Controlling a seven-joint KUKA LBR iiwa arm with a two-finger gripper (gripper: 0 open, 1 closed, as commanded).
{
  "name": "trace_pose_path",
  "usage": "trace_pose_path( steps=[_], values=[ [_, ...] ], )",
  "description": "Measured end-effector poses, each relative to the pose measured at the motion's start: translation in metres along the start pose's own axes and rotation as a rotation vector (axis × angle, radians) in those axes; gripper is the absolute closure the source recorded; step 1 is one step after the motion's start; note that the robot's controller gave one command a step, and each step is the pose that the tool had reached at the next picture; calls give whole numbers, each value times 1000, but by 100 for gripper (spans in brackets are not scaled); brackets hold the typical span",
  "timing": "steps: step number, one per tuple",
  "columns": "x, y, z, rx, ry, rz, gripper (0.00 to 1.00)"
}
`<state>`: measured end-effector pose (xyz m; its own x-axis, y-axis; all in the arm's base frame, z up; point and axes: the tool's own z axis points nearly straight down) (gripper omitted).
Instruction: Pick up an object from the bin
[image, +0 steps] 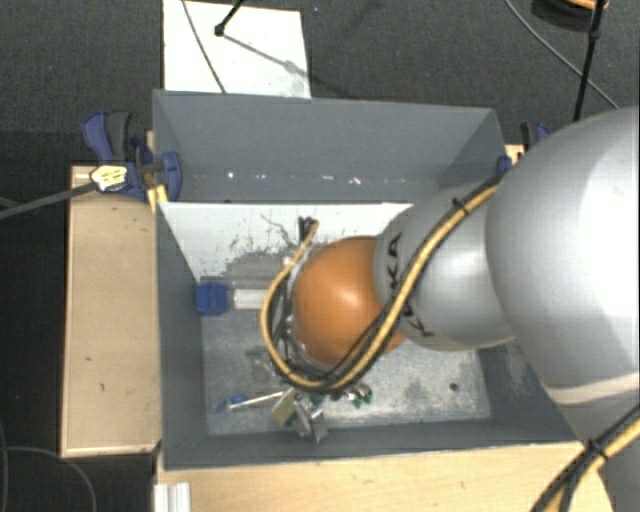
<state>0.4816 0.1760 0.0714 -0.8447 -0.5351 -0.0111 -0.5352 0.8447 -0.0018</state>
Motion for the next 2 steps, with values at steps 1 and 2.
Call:
trace_pose_path(
  steps=[1,2],
  values=[
    [-1,0,-1,0,-3,13,0],
    [0,0,0,-1,0,14,100]
  ],
)
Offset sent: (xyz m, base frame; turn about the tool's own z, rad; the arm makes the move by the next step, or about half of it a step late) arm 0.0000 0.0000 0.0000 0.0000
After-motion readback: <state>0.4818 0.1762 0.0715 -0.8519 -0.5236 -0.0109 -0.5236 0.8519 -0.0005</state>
